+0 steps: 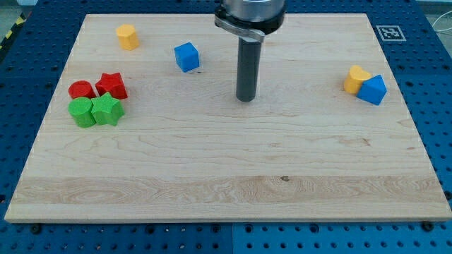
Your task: Slide the blue cube to the center
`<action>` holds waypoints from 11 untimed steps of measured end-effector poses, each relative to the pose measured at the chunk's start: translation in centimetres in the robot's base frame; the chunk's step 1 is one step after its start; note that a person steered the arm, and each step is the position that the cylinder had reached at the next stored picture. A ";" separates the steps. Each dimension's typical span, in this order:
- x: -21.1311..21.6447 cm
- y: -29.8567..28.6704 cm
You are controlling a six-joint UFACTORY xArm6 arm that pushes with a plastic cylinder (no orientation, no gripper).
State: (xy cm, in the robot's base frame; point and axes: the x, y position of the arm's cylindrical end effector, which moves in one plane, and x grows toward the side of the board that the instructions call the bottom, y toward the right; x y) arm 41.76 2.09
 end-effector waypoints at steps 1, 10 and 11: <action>-0.6 -2.2; -10.1 -13.2; -10.1 -10.9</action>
